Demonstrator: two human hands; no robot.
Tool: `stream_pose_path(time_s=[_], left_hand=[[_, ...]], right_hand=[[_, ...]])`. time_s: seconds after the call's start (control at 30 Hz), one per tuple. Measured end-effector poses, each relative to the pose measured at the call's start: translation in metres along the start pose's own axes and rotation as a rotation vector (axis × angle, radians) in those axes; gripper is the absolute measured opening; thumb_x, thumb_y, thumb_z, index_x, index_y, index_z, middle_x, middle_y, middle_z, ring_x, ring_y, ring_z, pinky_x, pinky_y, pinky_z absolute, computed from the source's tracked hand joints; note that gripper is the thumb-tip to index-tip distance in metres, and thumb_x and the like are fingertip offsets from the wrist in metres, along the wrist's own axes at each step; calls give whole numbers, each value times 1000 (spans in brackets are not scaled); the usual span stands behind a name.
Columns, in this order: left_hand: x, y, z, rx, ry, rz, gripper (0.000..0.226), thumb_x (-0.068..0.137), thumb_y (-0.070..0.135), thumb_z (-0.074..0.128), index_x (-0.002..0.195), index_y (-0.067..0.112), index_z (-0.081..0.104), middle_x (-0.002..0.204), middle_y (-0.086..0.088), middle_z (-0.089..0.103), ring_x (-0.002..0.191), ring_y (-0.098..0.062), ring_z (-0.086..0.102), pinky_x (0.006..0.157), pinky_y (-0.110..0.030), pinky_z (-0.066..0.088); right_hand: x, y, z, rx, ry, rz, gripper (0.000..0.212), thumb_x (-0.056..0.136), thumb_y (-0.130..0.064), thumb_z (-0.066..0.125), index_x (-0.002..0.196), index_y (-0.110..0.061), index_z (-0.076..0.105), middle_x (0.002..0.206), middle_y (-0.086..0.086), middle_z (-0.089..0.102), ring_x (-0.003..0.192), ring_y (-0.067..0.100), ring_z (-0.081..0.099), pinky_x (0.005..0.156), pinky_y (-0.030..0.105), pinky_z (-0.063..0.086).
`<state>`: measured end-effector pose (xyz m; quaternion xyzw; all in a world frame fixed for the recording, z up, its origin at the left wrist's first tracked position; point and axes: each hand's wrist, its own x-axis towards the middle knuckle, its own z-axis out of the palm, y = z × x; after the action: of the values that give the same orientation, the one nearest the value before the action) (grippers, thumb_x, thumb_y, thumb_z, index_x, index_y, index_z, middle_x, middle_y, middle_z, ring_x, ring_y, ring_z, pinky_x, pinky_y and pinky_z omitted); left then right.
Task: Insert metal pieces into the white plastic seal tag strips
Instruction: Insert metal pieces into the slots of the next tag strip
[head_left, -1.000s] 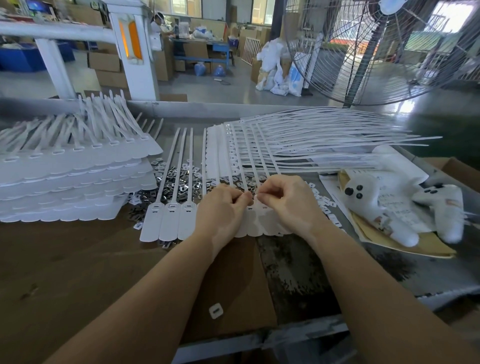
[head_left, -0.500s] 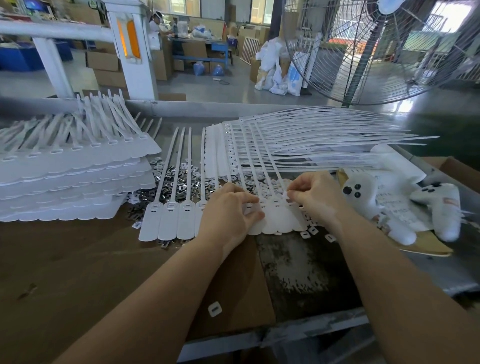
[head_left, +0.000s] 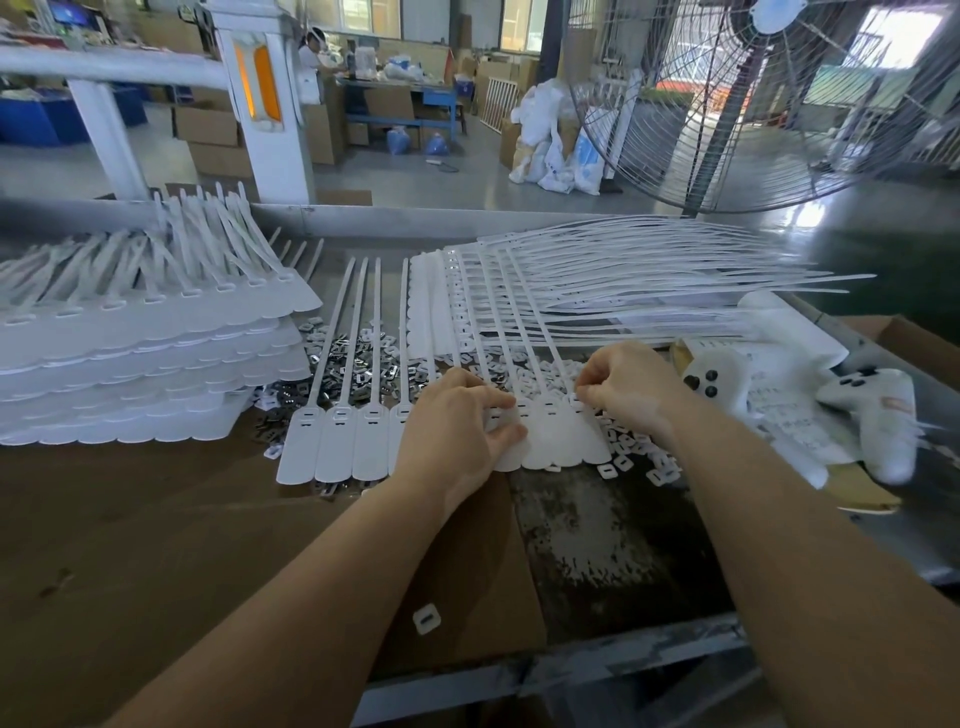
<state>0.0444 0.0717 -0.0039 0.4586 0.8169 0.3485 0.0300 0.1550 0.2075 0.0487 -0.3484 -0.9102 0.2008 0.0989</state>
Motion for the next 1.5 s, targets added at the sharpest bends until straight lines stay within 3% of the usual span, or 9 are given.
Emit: stream_pose_path(time_s=[0.1, 0.23, 0.47, 0.57, 0.67, 0.77, 1.03, 1.3, 1.5], left_hand=[[-1, 0, 0, -3, -3, -1, 38, 82, 41, 66, 117, 27, 65, 102, 14, 40, 107, -14, 47, 94, -26, 37], [0, 1, -1, 5, -5, -4, 38, 82, 42, 66, 117, 27, 64, 103, 14, 41, 108, -14, 47, 94, -27, 38], [0, 1, -1, 22, -13, -5, 39, 83, 42, 65, 119, 27, 63, 112, 9, 46, 110, -15, 47, 95, -26, 35], [0, 1, 0, 13, 0, -5, 39, 82, 42, 66, 118, 26, 64, 106, 12, 43, 107, -14, 47, 90, -22, 33], [1, 1, 0, 10, 3, -4, 39, 81, 42, 67, 117, 26, 64, 102, 13, 42, 106, -13, 47, 88, -20, 32], [1, 0, 0, 14, -2, -4, 39, 82, 42, 67, 117, 26, 64, 102, 13, 41, 106, -13, 46, 88, -20, 31], [0, 1, -3, 23, -33, 0, 38, 83, 42, 65, 117, 26, 63, 106, 12, 43, 107, -14, 46, 91, -22, 32], [2, 1, -10, 25, -146, -29, 42, 85, 42, 63, 124, 29, 56, 113, 6, 43, 112, -18, 44, 98, -27, 33], [0, 3, -13, 55, -206, -37, 65, 70, 55, 70, 128, 33, 50, 118, 5, 42, 121, -19, 36, 101, -31, 29]], right_hand=[[1, -1, -1, 44, -11, 31, 11, 85, -6, 60, 85, -10, 70, 83, 0, 63, 68, 6, 54, 59, 18, 44], [1, 0, 0, 213, 17, 141, 14, 81, -2, 66, 70, -12, 68, 84, 5, 67, 77, 16, 62, 81, 36, 55], [4, -4, 0, 365, 17, 287, 14, 76, 2, 71, 69, -9, 68, 81, 7, 68, 78, 19, 65, 82, 38, 56], [4, -7, 0, 359, 11, 314, 7, 75, 2, 71, 81, -1, 71, 90, 13, 70, 78, 19, 65, 84, 41, 55], [4, -10, 2, 327, 47, 333, 31, 74, 4, 68, 103, 10, 64, 107, 24, 65, 100, 33, 63, 85, 52, 51], [3, -11, 6, 276, 83, 328, 36, 74, 3, 66, 110, 9, 60, 113, 25, 61, 108, 36, 56, 81, 58, 48], [2, -4, 15, 116, 188, 245, 9, 82, -12, 66, 87, -7, 72, 88, 9, 70, 80, 21, 65, 73, 37, 56], [3, -3, 27, 110, 252, 235, 24, 92, -23, 54, 112, -11, 62, 106, 6, 66, 99, 23, 60, 87, 38, 50], [8, -5, 31, 130, 165, 250, 24, 92, -20, 52, 110, -8, 62, 104, 9, 66, 99, 25, 60, 87, 39, 49]])
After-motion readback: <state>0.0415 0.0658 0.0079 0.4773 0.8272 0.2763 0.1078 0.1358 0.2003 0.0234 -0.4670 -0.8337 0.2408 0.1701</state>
